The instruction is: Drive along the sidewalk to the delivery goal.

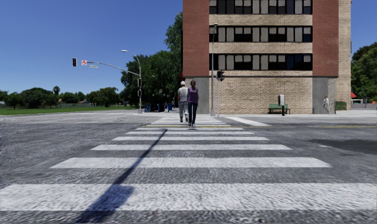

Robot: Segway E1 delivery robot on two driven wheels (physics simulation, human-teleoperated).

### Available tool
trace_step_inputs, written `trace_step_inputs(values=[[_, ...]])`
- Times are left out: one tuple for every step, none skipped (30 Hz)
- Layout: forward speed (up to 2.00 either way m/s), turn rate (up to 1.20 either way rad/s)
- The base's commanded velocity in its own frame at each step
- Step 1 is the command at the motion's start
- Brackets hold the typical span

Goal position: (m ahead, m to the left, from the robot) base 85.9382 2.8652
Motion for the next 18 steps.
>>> trace_step_inputs(values=[[1.93,0.66],[1.93,0.67],[1.93,0.67],[1.93,0.67],[1.93,0.67],[1.93,0.67],[1.93,0.67],[1.93,0.67],[1.93,0.67],[1.93,0.66],[1.93,0.54],[1.93,0.54],[1.93,0.0],[1.93,0.0],[1.93,0.0],[1.93,0.0],[1.93,0.0],[1.93,0.0]])
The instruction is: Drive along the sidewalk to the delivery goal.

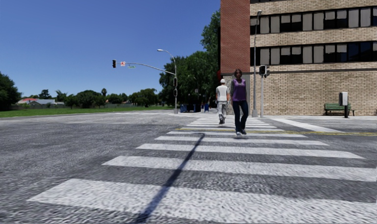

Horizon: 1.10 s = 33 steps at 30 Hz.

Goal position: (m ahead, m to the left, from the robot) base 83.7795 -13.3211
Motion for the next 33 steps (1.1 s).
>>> trace_step_inputs(values=[[1.93,0.0],[1.93,0.0],[1.93,0.0],[1.93,0.0],[1.93,0.0],[1.93,0.0],[1.93,0.0],[1.93,0.0],[1.93,0.0],[1.93,0.0],[1.93,0.0],[1.93,0.0],[1.93,0.0],[1.93,0.0],[1.93,0.0],[1.93,0.0],[1.93,0.0],[1.93,0.0],[1.93,0.0],[1.93,0.0],[1.93,0.0],[1.93,0.0],[1.93,0.0],[1.93,0.0],[1.93,0.0],[1.93,0.0],[1.93,0.0],[1.93,0.0],[1.93,0.0],[1.93,0.0],[1.93,0.0],[1.93,-0.15],[1.93,-0.23]])
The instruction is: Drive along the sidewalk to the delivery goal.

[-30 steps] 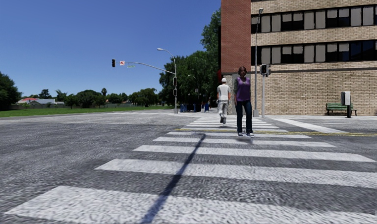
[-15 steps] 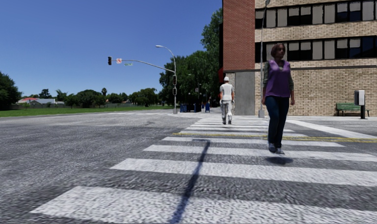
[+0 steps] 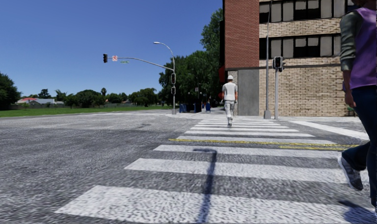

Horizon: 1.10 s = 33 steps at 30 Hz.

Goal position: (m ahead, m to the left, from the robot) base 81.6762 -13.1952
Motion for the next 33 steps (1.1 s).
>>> trace_step_inputs(values=[[1.93,-0.3],[1.93,-0.3],[1.93,-0.45],[1.93,-0.52],[1.93,-0.54],[1.93,-0.54],[1.93,-0.54],[1.93,-0.54],[1.93,-0.54],[1.93,-0.54],[1.93,-0.54],[1.93,-0.54],[1.93,-0.54],[1.93,-0.54],[1.93,-0.43],[1.93,-0.17],[1.93,-0.17],[1.93,0.0],[1.93,0.0],[1.93,0.0],[1.93,0.0],[1.93,0.0],[1.93,0.0],[1.93,0.0],[1.93,0.0],[1.93,-0.02],[1.93,-0.02],[1.93,-0.24],[1.93,-0.33],[1.93,-0.38],[1.93,-0.38],[1.93,-0.48],[1.93,-0.5]])
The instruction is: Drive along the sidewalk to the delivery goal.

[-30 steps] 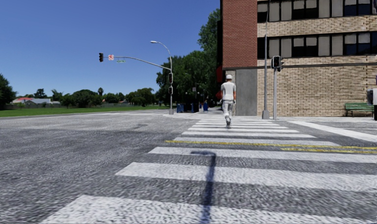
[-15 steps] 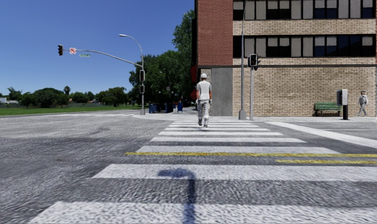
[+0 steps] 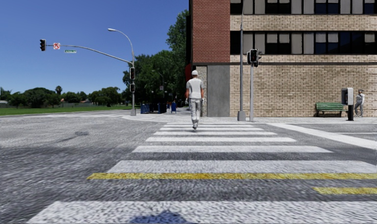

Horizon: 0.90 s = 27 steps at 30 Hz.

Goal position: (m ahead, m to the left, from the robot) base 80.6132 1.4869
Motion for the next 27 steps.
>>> trace_step_inputs(values=[[1.93,-0.5],[1.93,-0.5],[1.93,-0.5],[1.93,-0.29],[1.93,-0.29],[1.93,-0.02],[1.93,0.0],[1.93,0.0],[1.93,0.0],[1.93,0.0],[1.93,0.0],[1.93,0.0],[1.93,0.0],[1.93,0.0],[1.93,0.0],[1.93,0.0],[1.93,0.0],[1.93,0.0],[1.93,0.0],[1.93,0.0],[1.93,0.0],[1.93,0.0],[1.93,0.0],[1.93,0.0],[1.93,0.0],[1.93,0.0],[1.93,0.0]])
